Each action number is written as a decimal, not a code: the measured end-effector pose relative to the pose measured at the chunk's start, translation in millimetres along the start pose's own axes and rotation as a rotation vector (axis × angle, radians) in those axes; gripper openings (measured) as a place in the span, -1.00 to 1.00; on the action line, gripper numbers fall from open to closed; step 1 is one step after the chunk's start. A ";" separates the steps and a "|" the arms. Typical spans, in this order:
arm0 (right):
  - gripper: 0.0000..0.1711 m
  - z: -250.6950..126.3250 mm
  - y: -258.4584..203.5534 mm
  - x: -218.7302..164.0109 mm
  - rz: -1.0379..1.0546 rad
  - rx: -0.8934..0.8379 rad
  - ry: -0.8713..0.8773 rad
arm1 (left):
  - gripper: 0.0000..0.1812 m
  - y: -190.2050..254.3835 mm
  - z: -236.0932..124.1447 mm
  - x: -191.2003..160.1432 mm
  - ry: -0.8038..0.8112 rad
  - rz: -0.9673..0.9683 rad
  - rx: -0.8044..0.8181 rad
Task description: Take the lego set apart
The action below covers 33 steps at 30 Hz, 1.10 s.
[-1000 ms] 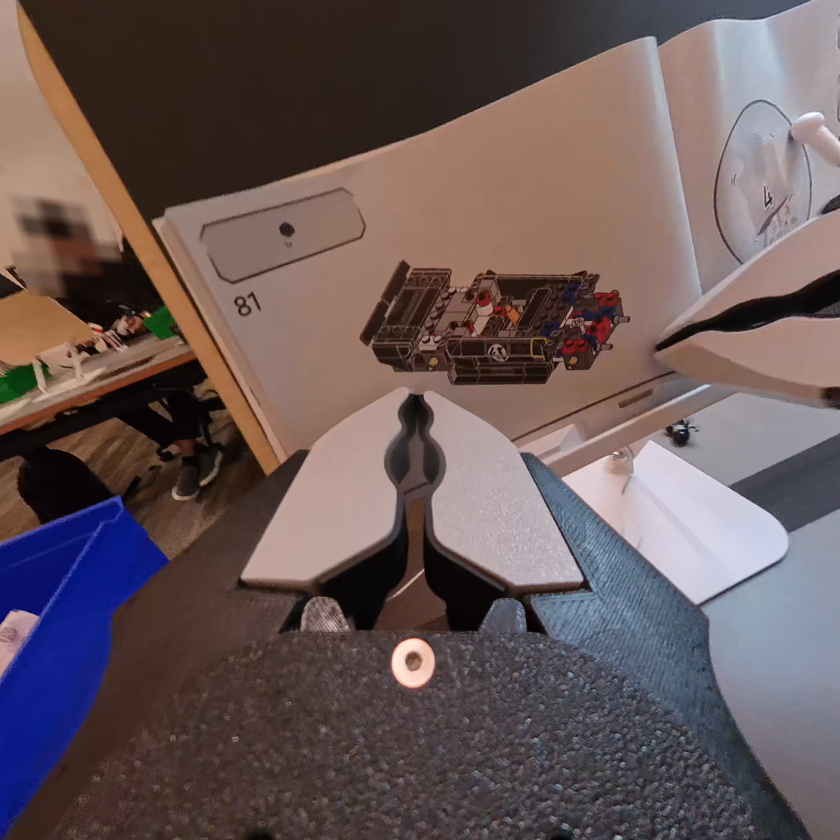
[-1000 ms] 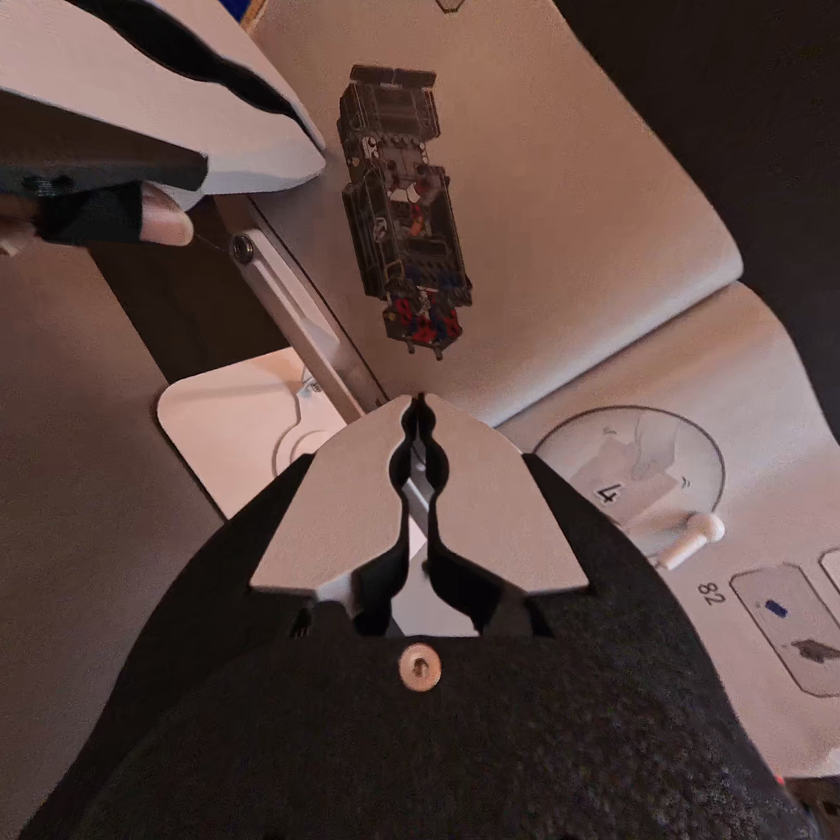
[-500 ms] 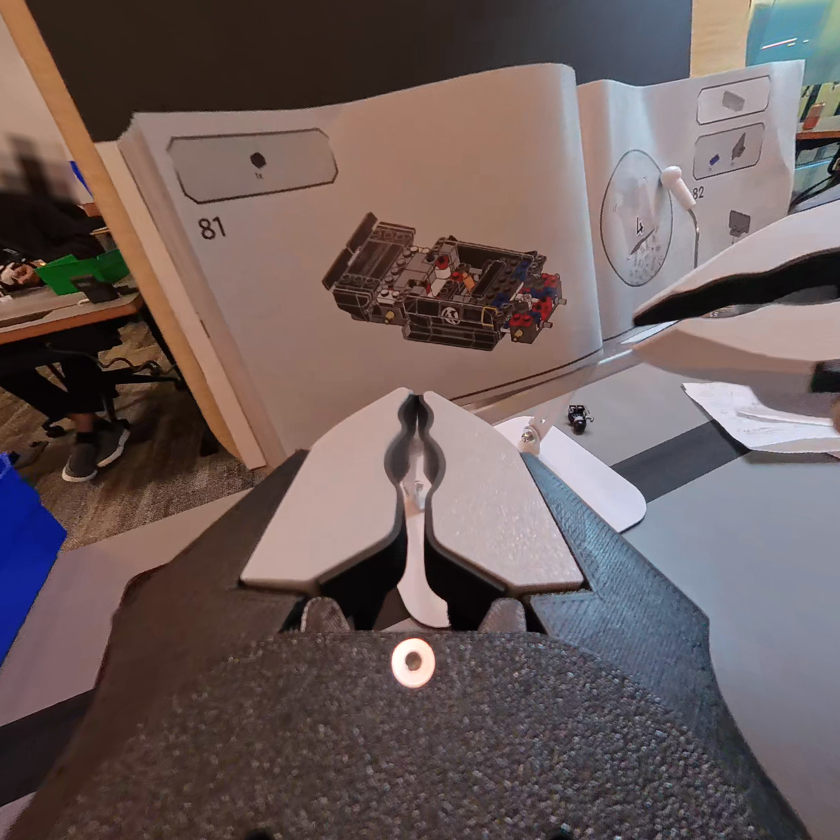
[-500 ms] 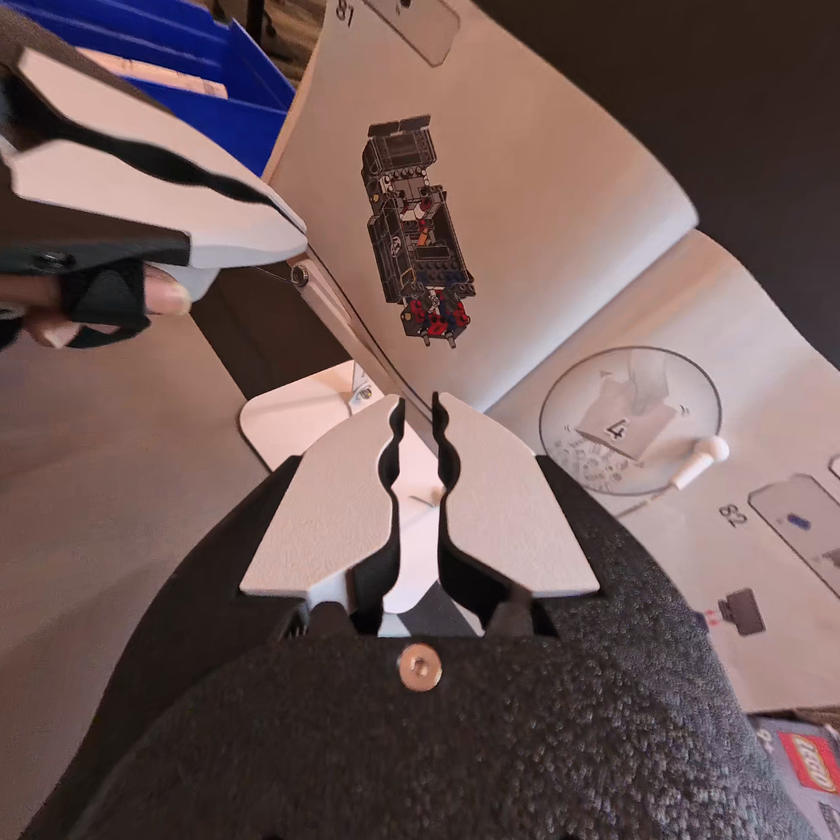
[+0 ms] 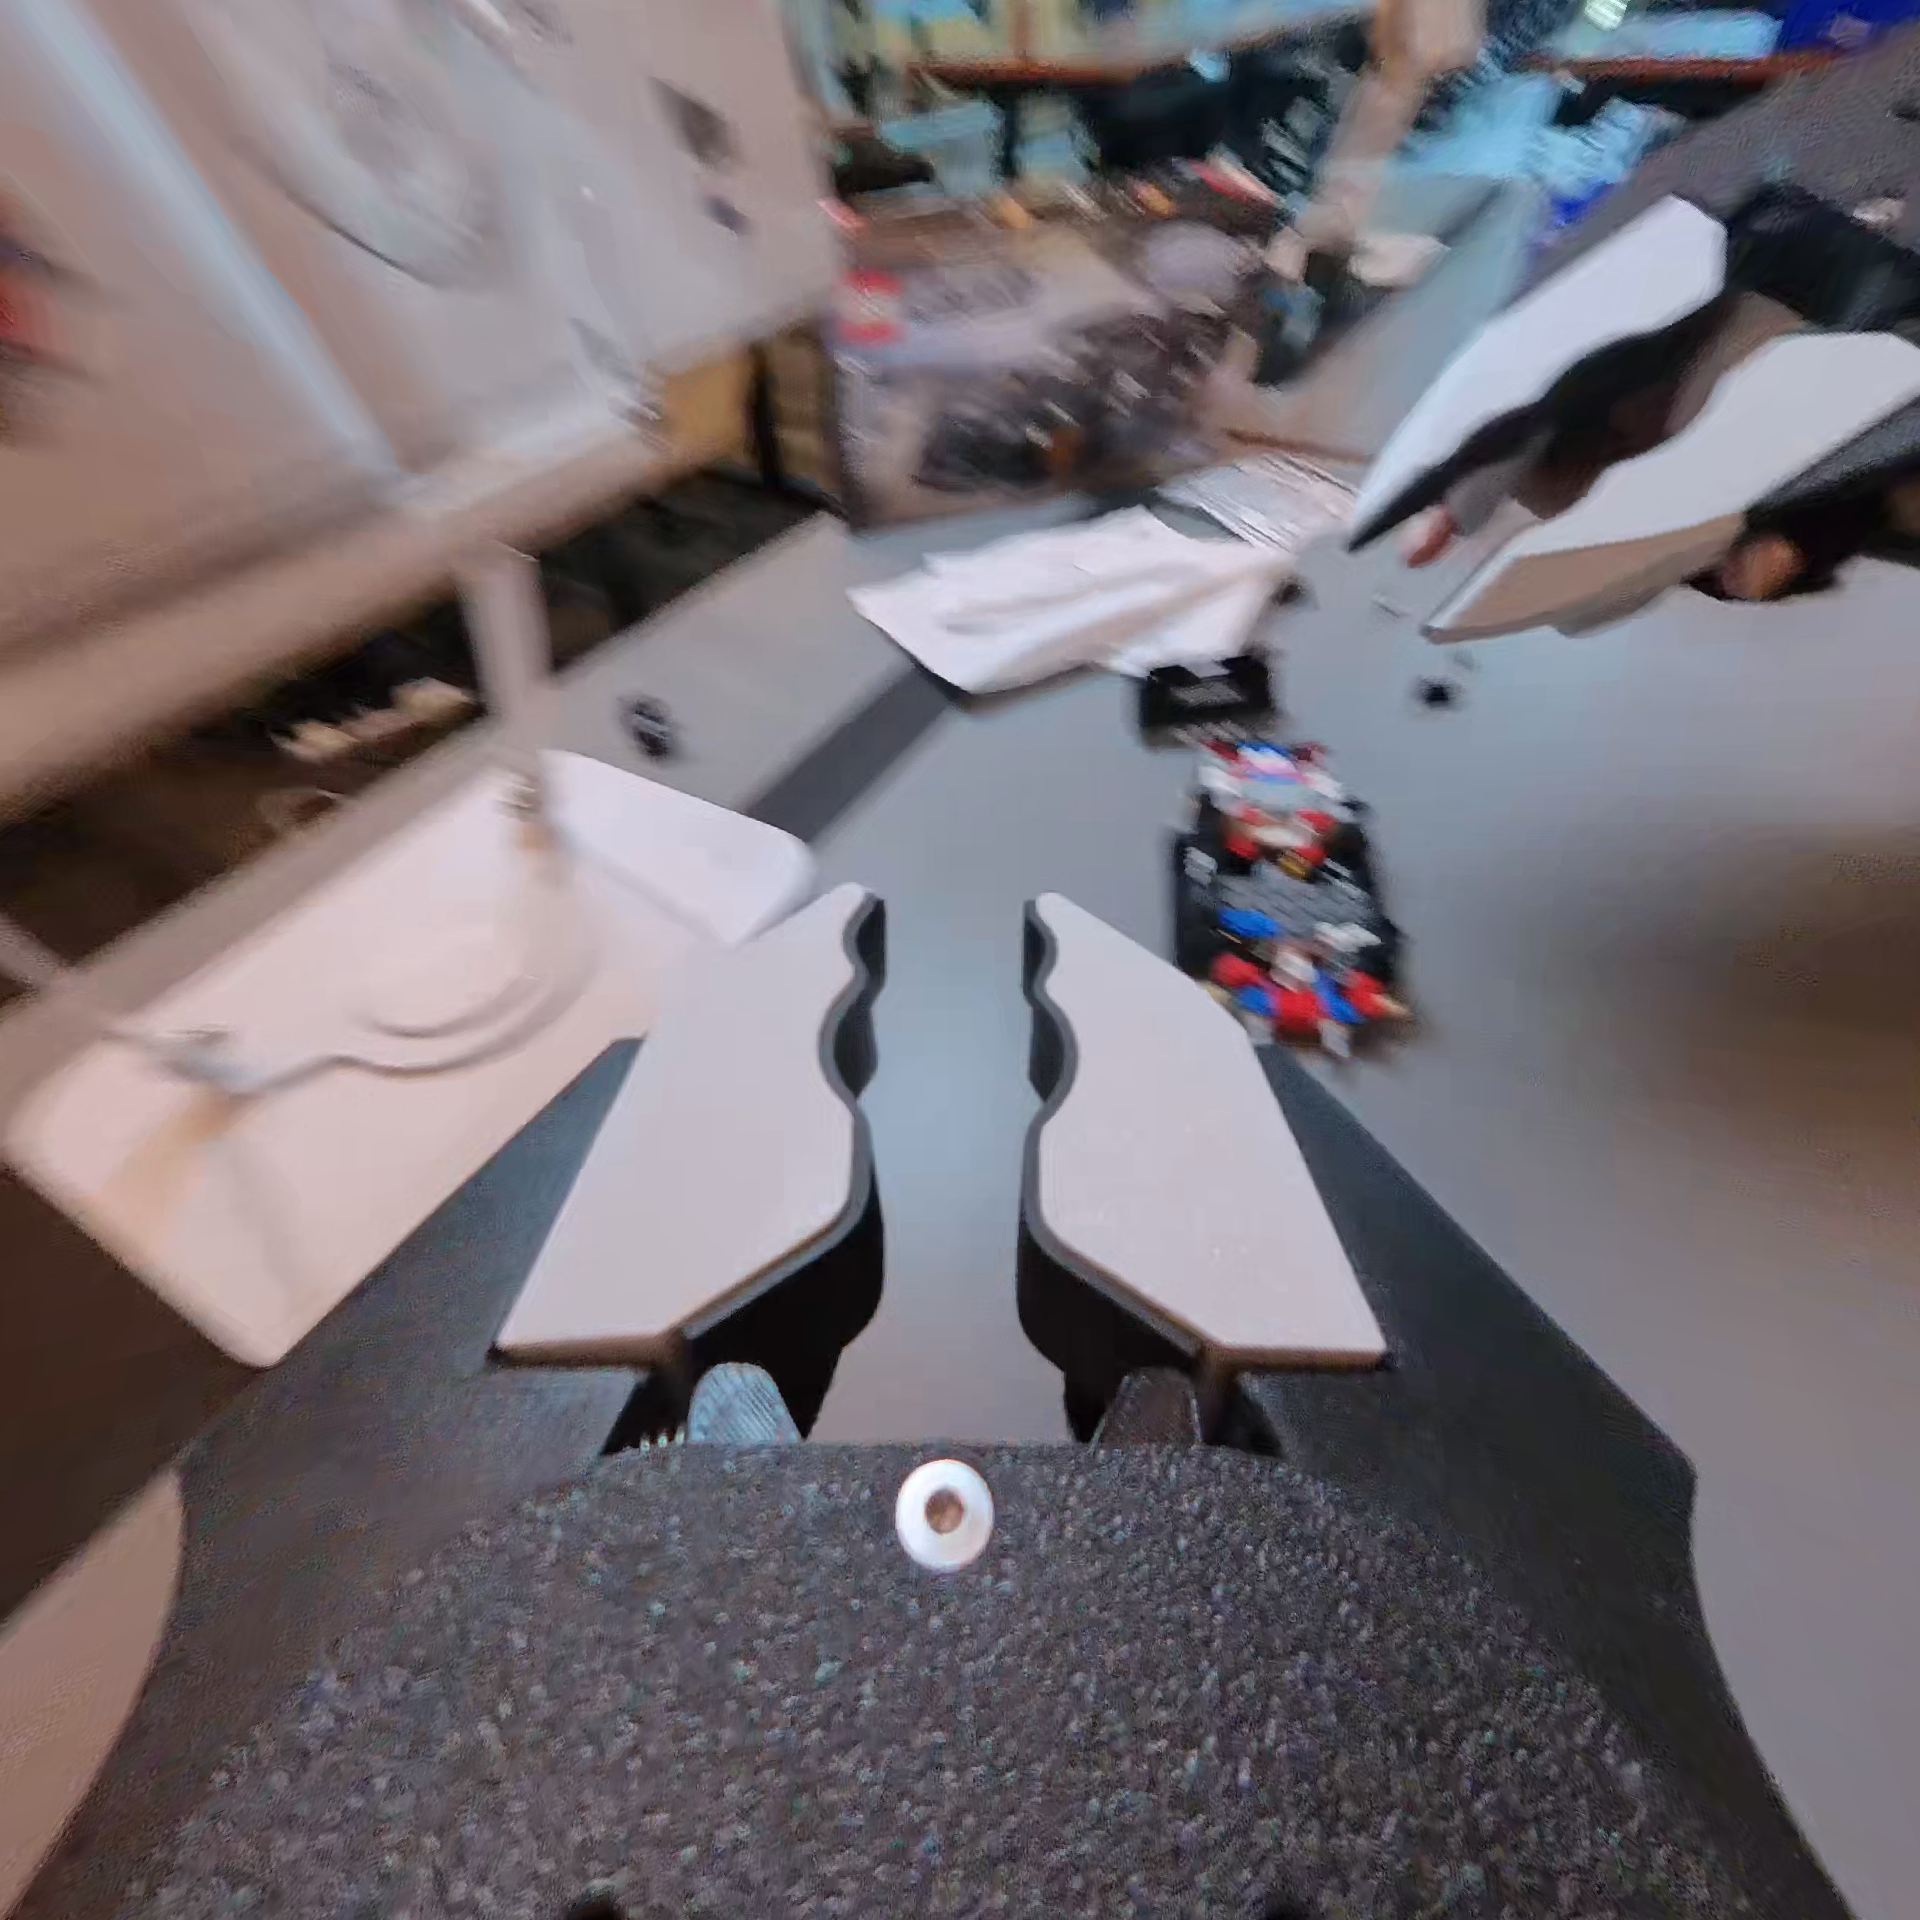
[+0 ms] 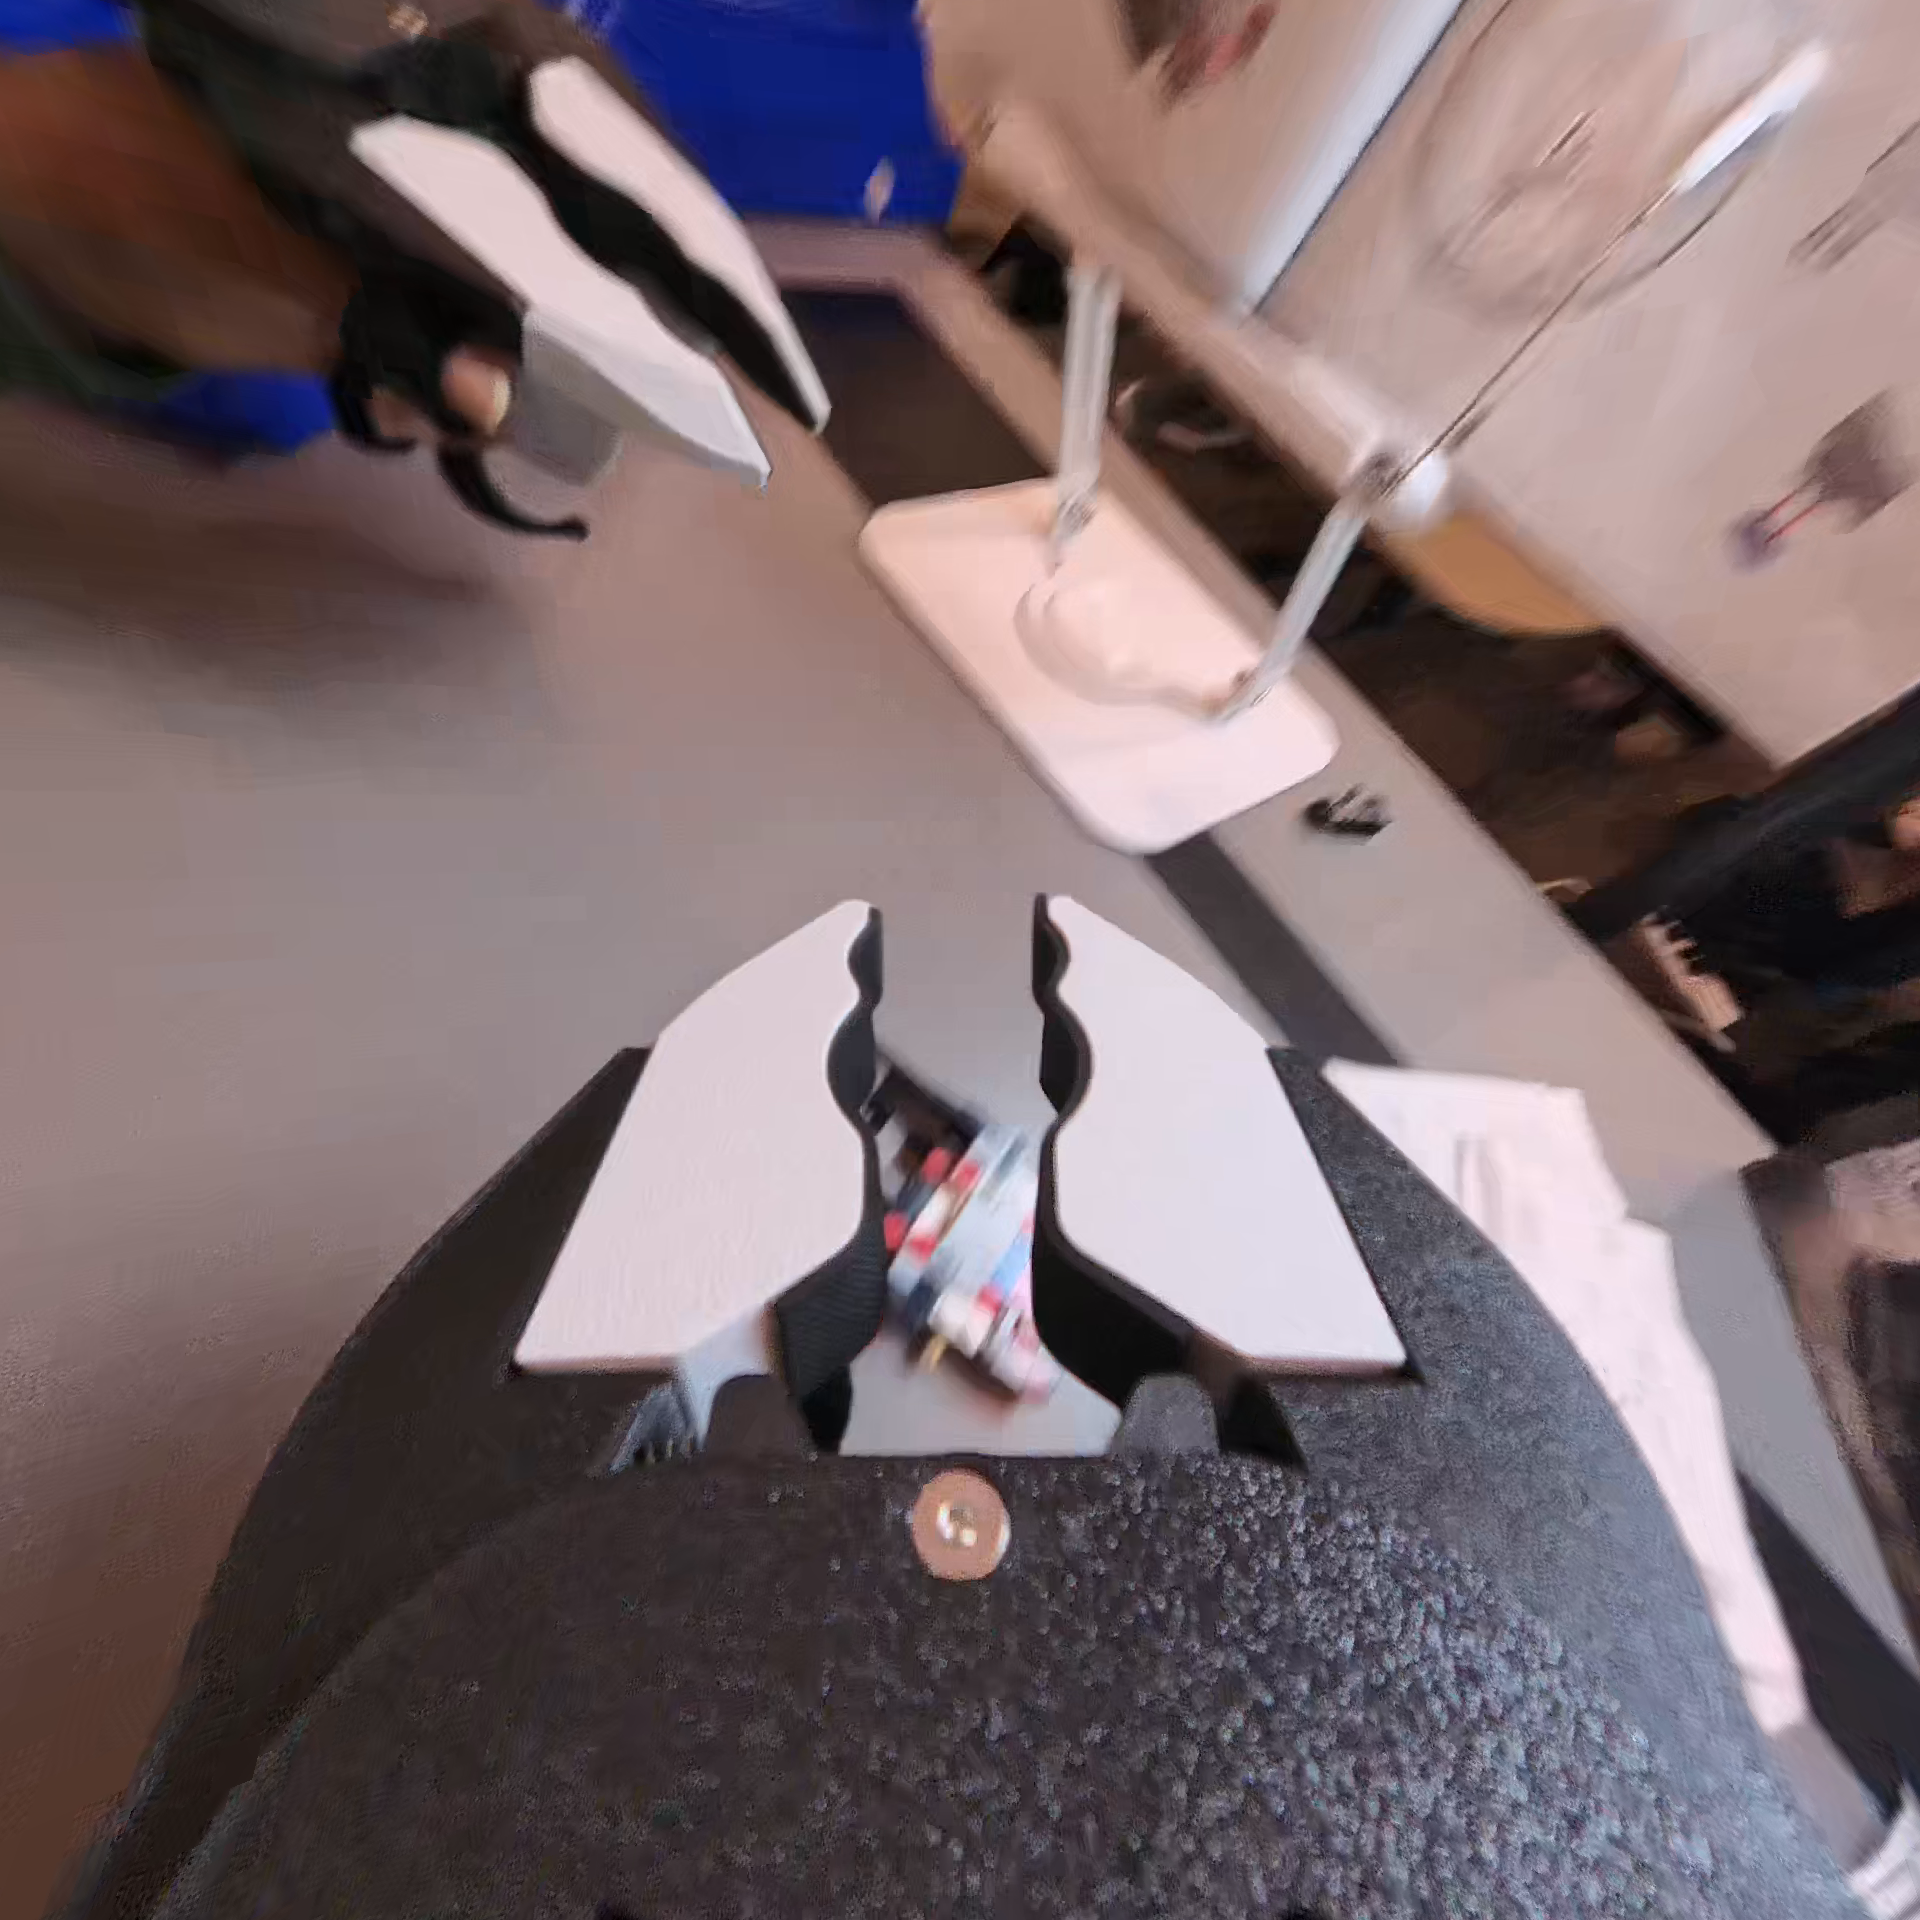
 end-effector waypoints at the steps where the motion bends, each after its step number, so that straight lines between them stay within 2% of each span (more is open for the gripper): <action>1: -0.66 -8.1 -8.3 -12.4 -0.008 0.026 -0.031 | -0.63 13.4 5.7 -7.4 -0.052 -0.022 -0.077; 3: -0.66 -19.3 -25.5 -34.1 -0.032 0.069 -0.083 | -0.35 38.8 21.2 -22.6 -0.142 -0.059 -0.188; 5: -0.66 -22.2 -39.1 -49.6 -0.047 0.092 -0.108 | -0.21 60.4 39.8 -35.5 -0.208 -0.032 -0.241; 11: -0.66 -2.5 -54.2 -65.7 -0.048 0.115 -0.102 | 0.01 90.2 90.6 -57.5 -0.378 0.091 -0.234; 18: -0.69 16.5 -55.8 -75.0 -0.207 0.123 -0.139 | 0.02 94.3 113.9 -54.1 -0.410 0.126 -0.210; 20: -0.71 21.1 -53.7 -76.8 -0.275 0.123 -0.159 | -0.10 94.7 115.1 -54.7 -0.422 0.128 -0.227; 23: -0.73 25.0 -51.2 -77.8 -0.339 0.145 -0.154 | -0.17 95.3 115.4 -55.0 -0.422 0.126 -0.225; 33: -0.75 19.3 -43.7 -75.4 -0.397 0.194 -0.144 | -0.18 96.1 109.8 -55.8 -0.436 0.134 -0.243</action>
Point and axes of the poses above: each gripper's, where its closed fingertips meet, z out along the fingers, x out of its top, y = z × x across the jaws, the point moved 9 cm from there along -z, back along the fingers, and after that the axes turned 3 degrees about y, right-handed, at the moved point
